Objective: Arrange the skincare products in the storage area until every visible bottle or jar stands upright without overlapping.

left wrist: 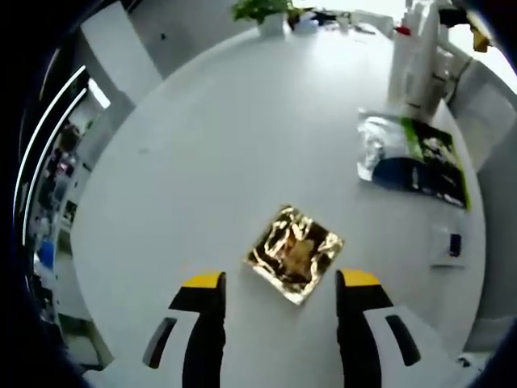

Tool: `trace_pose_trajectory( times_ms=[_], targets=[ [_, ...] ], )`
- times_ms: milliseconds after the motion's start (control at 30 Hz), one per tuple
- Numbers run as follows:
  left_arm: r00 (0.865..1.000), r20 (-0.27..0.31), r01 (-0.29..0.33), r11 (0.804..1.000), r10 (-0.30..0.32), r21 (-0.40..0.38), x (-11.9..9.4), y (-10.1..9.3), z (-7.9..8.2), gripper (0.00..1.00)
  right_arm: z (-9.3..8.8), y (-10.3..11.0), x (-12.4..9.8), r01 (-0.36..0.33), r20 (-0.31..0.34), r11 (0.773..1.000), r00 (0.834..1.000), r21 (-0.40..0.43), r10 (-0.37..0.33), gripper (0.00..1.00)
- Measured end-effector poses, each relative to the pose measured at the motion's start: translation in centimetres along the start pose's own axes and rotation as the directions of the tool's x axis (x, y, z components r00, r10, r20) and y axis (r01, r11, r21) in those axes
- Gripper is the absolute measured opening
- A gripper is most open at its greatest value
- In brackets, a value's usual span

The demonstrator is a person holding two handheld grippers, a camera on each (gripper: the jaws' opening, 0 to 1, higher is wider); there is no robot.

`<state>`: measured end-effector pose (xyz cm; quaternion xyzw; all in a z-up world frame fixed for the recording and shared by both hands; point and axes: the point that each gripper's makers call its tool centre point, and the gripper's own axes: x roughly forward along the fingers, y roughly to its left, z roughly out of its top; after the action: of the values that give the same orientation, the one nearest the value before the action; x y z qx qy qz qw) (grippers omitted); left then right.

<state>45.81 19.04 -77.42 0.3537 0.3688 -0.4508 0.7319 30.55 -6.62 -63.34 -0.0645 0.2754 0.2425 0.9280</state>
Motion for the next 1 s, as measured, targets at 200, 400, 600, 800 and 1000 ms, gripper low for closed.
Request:
trace_pose_trajectory(
  times_ms=[200,400,600,800,1000],
  targets=[
    [1.0,0.016,0.022,1.0,-0.022,-0.005,0.6,0.1,0.9,0.51,-0.1,-0.2,0.0,0.009,-0.002,1.0,1.0,0.014,-0.008,0.63],
    [0.998,0.031,0.048,0.998,-0.047,-0.026,1.2,0.4,1.5,0.52,-0.5,-0.2,0.0,0.014,-0.01,1.0,1.0,0.023,-0.013,0.62],
    [0.998,0.028,0.061,0.996,-0.059,-0.064,1.6,1.0,1.6,0.58,-0.7,-0.3,0.0,0.023,-0.015,0.999,1.0,0.033,-0.022,0.62],
    [0.994,0.034,0.11,0.988,-0.107,-0.106,2.2,0.7,1.8,0.49,-1.0,-0.3,0.1,0.028,-0.019,0.999,0.999,0.045,-0.027,0.62],
    [0.993,0.041,0.116,0.983,-0.111,-0.14,2.5,0.7,2.1,0.48,-1.1,-0.4,0.1,0.036,-0.029,0.998,0.999,0.045,-0.035,0.62]
  ],
)
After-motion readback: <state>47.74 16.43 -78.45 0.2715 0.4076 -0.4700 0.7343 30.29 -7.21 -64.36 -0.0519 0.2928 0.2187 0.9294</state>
